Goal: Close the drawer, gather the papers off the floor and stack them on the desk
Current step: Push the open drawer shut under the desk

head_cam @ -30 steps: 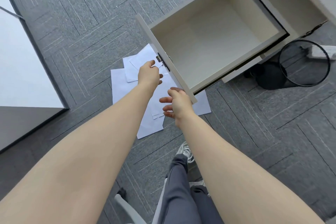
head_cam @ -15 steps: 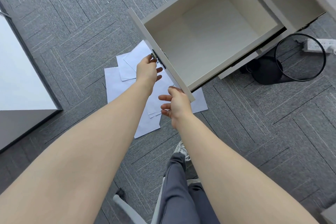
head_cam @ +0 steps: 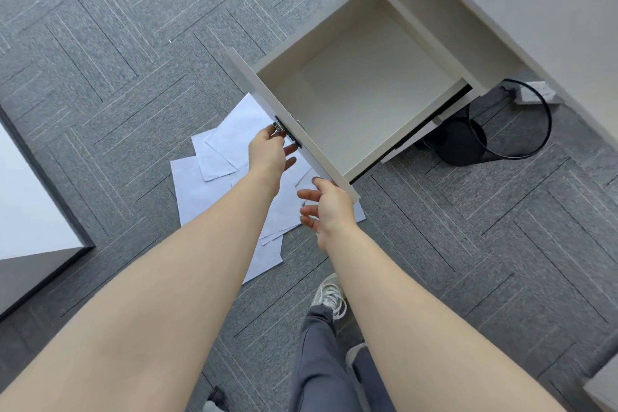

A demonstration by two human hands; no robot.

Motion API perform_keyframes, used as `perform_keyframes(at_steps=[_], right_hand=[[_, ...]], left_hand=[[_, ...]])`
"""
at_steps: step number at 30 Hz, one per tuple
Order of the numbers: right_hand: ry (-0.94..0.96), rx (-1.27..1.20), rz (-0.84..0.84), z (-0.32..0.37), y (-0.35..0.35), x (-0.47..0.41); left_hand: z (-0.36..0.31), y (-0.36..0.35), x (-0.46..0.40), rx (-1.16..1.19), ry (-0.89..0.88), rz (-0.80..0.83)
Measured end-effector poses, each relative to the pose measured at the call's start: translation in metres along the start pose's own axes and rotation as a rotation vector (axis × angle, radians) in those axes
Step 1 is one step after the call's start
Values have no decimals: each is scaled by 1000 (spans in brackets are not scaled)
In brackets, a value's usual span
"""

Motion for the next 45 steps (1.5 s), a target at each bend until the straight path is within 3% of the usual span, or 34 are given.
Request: perform_keyframes(at_steps=[24, 45], right_hand=[[0, -20, -1, 91, 53, -29], [119, -51, -140, 170, 89, -66]], left_hand=[[-38, -101, -7, 3, 9, 35], [-67, -190, -30, 60, -10, 108]])
Point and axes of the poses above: each hand's wrist, its own x-axis away from the middle knuckle, its own y-axis out of the back of the hand, z = x × y, the point moved 1 cm from there along -x, towards the middle knuckle, and after that the axes turned 4 degrees about -x, right-handed, at the moved point
